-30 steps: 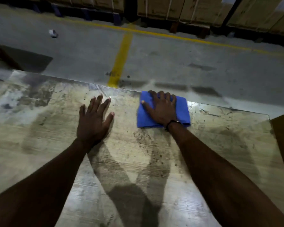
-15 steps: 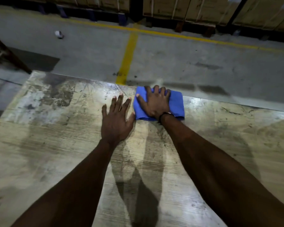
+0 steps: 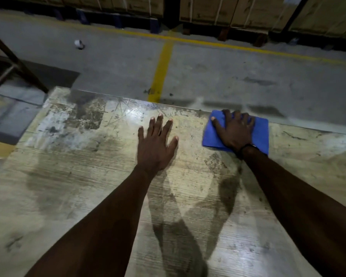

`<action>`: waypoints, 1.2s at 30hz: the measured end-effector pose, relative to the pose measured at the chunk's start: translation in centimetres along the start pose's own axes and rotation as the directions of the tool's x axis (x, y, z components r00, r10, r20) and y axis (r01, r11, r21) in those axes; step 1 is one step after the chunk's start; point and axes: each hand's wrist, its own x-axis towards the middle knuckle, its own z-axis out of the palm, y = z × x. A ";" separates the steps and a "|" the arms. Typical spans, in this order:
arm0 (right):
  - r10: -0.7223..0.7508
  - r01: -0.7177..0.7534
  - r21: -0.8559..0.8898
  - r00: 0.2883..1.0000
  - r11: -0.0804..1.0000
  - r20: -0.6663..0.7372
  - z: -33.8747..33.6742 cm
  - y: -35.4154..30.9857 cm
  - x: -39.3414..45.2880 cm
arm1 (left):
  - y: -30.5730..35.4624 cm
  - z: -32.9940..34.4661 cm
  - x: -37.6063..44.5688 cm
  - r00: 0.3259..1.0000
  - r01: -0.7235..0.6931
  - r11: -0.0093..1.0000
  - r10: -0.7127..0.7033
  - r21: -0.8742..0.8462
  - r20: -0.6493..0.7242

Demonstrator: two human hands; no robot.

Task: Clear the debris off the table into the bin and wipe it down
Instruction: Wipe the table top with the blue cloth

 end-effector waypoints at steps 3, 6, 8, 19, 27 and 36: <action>-0.078 0.078 -0.001 0.997 0.997 0.013 0.9 -5.7 0.3 | -2.5 -1.0 -0.2 1.000 -0.008 1.000 0.008 0.009 0.002; -0.108 0.108 -0.014 0.994 0.994 0.016 1.2 -10.4 0.4 | -6.4 -2.1 -0.6 0.999 0.014 1.000 -0.013 0.021 -0.032; -0.122 0.122 -0.006 0.992 0.993 0.014 1.4 -12.7 0.5 | -9.0 -3.0 -0.8 0.998 0.042 0.999 -0.041 0.031 -0.044; -0.254 0.253 0.024 0.966 0.967 0.055 2.8 -26.2 1.2 | -20.0 -7.4 -2.4 0.990 0.131 0.987 -0.127 0.088 -0.057; -0.323 0.322 0.080 0.946 0.944 0.005 3.4 -25.8 1.8 | -20.3 -7.5 -2.4 0.991 0.110 0.992 -0.106 0.056 -0.076; -0.146 0.146 0.009 0.988 0.989 -0.050 3.0 -18.3 0.9 | -20.0 -7.8 -2.4 0.988 0.121 0.992 -0.117 0.038 -0.098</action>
